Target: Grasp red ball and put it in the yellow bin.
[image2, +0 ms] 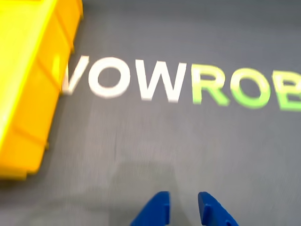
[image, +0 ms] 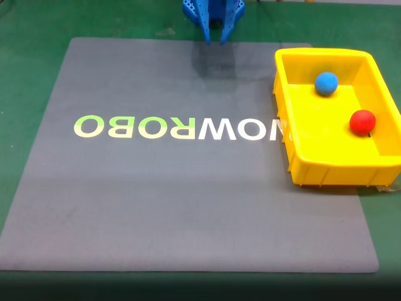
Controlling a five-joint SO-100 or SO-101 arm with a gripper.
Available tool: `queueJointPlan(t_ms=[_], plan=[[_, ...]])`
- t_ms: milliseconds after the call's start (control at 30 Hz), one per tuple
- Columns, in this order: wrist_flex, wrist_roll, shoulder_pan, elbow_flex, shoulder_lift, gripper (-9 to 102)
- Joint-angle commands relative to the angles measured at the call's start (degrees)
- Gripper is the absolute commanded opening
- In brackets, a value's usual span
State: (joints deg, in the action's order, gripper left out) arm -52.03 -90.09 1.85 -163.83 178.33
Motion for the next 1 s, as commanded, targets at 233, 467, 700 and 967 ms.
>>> queueJointPlan(t_ms=[233,467,700,967], plan=[[-11.51,3.34,-2.20,-5.27,11.78,0],[-13.36,3.87,-1.14,-11.25,12.22,0],[-16.08,4.75,-0.79,-13.80,12.22,0],[-23.64,4.66,-0.62,-13.80,12.22,0]])
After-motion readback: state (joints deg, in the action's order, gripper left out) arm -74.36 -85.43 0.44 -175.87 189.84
